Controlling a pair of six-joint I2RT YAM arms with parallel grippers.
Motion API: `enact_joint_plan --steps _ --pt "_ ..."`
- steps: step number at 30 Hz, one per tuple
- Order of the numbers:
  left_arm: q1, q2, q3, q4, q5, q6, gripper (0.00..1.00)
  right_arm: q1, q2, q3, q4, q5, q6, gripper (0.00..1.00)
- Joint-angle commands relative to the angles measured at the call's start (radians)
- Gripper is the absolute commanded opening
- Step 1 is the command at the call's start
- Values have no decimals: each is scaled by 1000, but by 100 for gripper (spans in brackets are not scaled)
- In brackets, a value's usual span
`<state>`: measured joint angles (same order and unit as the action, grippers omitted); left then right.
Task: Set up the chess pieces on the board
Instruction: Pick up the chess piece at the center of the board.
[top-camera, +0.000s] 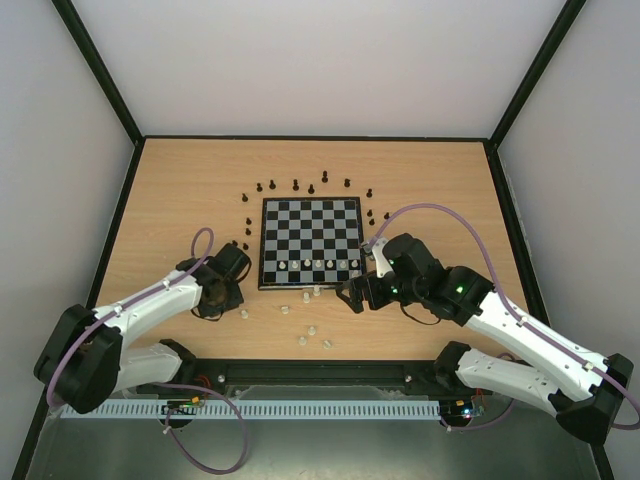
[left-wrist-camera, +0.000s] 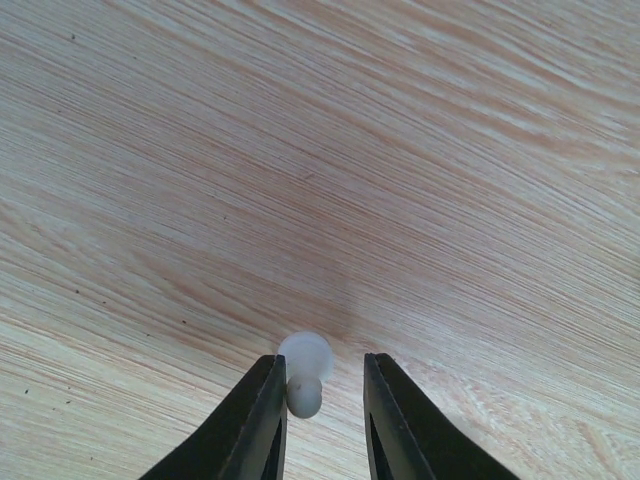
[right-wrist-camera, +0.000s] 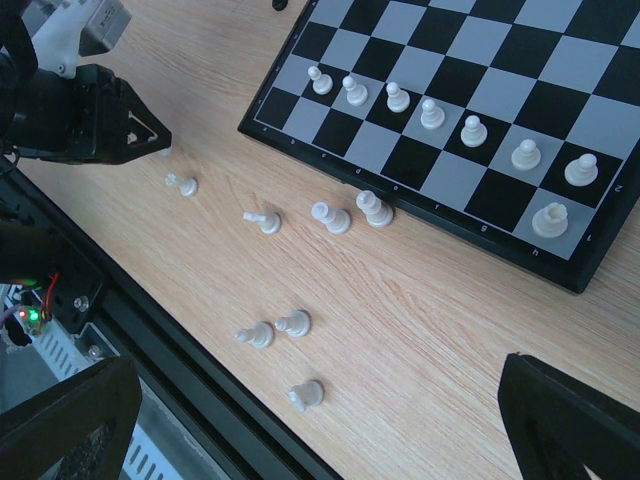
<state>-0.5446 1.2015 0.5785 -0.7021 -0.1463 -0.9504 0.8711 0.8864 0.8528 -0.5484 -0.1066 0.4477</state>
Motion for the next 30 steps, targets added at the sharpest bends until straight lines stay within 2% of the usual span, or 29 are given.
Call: enact_joint_plan --steps 1,3,10,14,20,26,30 --pt "6 10 4 4 0 2 24 9 -14 -15 -7 -2 -14 99" --pt "6 10 3 5 2 4 23 10 -13 -15 -7 -1 -14 99" --pt "6 39 6 29 10 22 10 10 -14 -15 -8 6 -12 98" --pt "3 60 34 43 23 57 8 11 -10 -13 -10 14 -10 99" --pt "-45 134 243 -45 3 136 7 11 3 -12 -17 41 -6 99" --pt "-51 254 505 -154 -46 287 7 10 45 1 -28 74 -6 99" --pt "-52 321 585 -151 -19 373 8 11 40 3 -32 103 2 99"
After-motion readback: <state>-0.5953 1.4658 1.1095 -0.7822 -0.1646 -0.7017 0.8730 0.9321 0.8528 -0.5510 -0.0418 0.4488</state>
